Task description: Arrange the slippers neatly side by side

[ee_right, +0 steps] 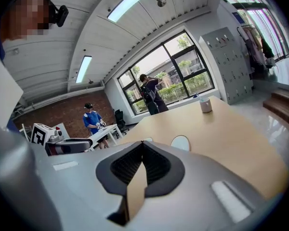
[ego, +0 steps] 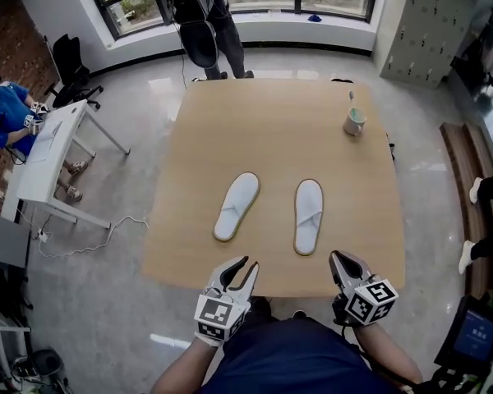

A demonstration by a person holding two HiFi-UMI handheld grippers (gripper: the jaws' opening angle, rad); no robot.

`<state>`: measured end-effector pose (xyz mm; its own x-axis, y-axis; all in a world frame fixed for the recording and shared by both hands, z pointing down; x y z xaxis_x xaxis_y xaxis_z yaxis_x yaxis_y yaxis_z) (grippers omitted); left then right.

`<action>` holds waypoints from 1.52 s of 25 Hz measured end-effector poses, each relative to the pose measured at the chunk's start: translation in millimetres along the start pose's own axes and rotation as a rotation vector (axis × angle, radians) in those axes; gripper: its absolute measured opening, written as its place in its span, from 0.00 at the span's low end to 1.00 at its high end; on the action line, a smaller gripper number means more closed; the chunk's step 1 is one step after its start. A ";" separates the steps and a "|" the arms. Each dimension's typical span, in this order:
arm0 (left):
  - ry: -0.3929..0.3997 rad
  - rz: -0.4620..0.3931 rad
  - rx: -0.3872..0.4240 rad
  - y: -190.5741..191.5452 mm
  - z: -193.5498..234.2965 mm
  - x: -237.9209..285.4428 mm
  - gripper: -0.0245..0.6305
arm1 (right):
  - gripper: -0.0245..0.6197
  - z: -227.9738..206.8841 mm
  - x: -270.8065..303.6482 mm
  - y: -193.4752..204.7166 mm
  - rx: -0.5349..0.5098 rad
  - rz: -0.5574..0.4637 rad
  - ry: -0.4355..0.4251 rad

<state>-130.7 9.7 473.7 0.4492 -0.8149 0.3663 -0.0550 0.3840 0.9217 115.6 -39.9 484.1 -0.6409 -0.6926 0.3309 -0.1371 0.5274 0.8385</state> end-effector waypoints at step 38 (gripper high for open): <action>0.431 0.561 0.749 85.0 152.7 176.2 0.29 | 0.20 -80.8 180.0 47.5 -0.582 0.530 0.034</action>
<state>-192.5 -167.5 636.1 0.4609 -0.3198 0.8278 -0.8312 0.1714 0.5289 54.8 -179.2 618.4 -0.4856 -0.4404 0.7552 0.6038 0.4557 0.6540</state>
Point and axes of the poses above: the fingertips, and each gripper's own axes: x forward along the fingers, z to its left, y out of its underside, the point moved 5 cm from there along -x, backward along the fingers, and after that the axes turned 1 degree about y, right-handed, at the moved point
